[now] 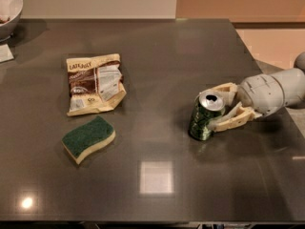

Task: Place green can upright

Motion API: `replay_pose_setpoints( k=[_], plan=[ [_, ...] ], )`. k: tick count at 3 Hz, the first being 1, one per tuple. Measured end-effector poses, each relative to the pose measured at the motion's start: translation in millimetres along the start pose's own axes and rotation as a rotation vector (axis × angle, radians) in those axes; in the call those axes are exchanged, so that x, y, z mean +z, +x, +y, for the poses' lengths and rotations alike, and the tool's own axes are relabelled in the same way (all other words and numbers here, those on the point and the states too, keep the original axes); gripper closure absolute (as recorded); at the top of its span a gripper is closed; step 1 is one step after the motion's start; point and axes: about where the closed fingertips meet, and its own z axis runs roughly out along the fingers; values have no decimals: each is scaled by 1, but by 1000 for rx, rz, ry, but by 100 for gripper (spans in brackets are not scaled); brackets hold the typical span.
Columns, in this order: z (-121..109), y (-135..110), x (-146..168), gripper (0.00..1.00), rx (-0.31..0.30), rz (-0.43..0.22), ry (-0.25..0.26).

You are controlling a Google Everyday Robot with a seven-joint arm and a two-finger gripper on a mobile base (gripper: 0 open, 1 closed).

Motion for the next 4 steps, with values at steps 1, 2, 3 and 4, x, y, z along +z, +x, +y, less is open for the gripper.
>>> replay_pose_setpoints(
  k=[1,2,3,4],
  plan=[
    [3,-4,-2,60,7,8,0],
    [4,-5,0,36,-9,13,-4],
    [13,-9,2,13,-20,-3,-32],
    [20,-11,4,0,-31,-14,-53]
  ],
)
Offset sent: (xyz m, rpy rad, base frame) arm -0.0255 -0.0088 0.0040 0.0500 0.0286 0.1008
